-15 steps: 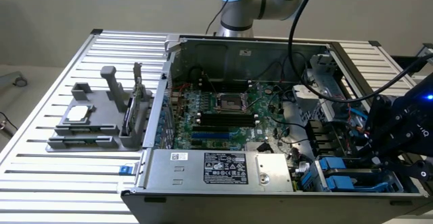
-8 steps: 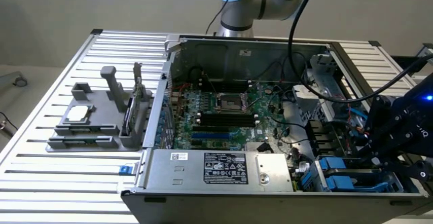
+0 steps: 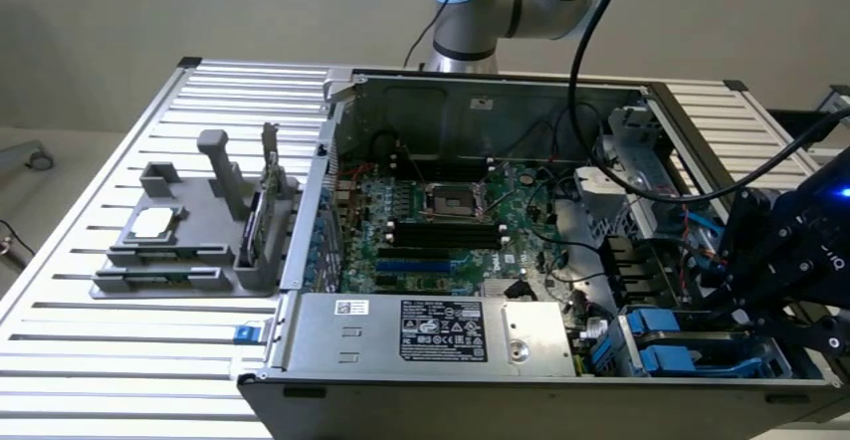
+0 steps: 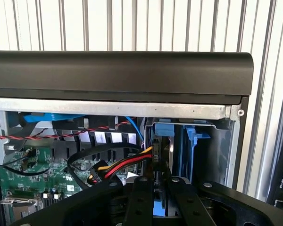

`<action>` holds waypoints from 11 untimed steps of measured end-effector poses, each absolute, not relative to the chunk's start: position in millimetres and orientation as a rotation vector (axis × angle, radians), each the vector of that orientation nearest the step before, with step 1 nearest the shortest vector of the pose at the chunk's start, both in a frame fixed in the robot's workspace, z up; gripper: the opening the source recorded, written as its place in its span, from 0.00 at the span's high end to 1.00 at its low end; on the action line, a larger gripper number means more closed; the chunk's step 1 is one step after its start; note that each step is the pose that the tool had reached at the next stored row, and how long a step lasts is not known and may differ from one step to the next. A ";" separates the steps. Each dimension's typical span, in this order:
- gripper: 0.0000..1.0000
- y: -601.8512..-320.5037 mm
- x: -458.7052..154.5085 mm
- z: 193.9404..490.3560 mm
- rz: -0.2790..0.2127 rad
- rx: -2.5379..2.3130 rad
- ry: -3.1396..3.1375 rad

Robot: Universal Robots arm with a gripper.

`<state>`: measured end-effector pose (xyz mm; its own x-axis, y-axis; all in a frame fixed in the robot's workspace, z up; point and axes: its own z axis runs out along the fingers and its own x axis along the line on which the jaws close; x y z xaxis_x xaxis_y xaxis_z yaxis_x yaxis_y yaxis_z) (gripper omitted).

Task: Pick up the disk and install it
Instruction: 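Insert the disk into the insertion slot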

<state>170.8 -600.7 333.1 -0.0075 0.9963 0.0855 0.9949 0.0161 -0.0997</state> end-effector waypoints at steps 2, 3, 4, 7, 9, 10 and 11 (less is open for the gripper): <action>0.83 -600.7 170.9 332.9 0.017 -2.116 -2.141; 0.83 -600.7 170.9 332.7 0.017 -2.116 -2.141; 0.83 -600.6 170.9 332.4 0.017 -2.116 -2.141; 0.83 -600.6 170.9 331.9 0.018 -2.116 -2.142; 0.83 -600.6 170.9 331.2 0.018 -2.116 -2.142; 0.83 -600.6 170.9 330.8 0.018 -2.116 -2.142; 0.83 -600.6 170.8 330.6 0.019 -2.117 -2.142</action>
